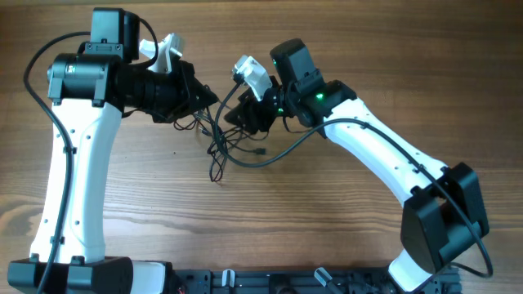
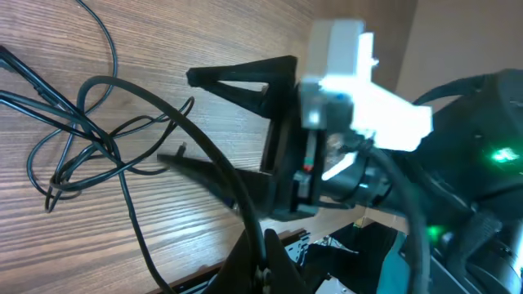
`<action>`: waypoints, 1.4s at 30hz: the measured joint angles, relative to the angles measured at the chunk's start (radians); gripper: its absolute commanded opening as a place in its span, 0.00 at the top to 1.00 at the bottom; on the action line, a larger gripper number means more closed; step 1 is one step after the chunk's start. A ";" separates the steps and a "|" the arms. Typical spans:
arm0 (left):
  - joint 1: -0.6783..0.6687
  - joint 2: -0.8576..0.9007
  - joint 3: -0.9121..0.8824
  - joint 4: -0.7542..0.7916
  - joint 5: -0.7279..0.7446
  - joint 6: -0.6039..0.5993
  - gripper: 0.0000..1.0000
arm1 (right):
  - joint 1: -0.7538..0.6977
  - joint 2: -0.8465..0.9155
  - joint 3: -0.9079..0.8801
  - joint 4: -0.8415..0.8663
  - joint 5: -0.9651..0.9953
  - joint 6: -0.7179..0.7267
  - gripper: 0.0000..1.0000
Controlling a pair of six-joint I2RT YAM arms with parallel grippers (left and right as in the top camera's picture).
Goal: Untangle cables
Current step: 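Grasp cables with the right gripper beside the left gripper, then pull the cables rightward with the right gripper, stretching them out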
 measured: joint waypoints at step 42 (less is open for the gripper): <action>-0.001 0.000 0.000 0.063 -0.322 -0.202 0.96 | 0.011 -0.100 -0.090 0.108 0.298 1.125 0.96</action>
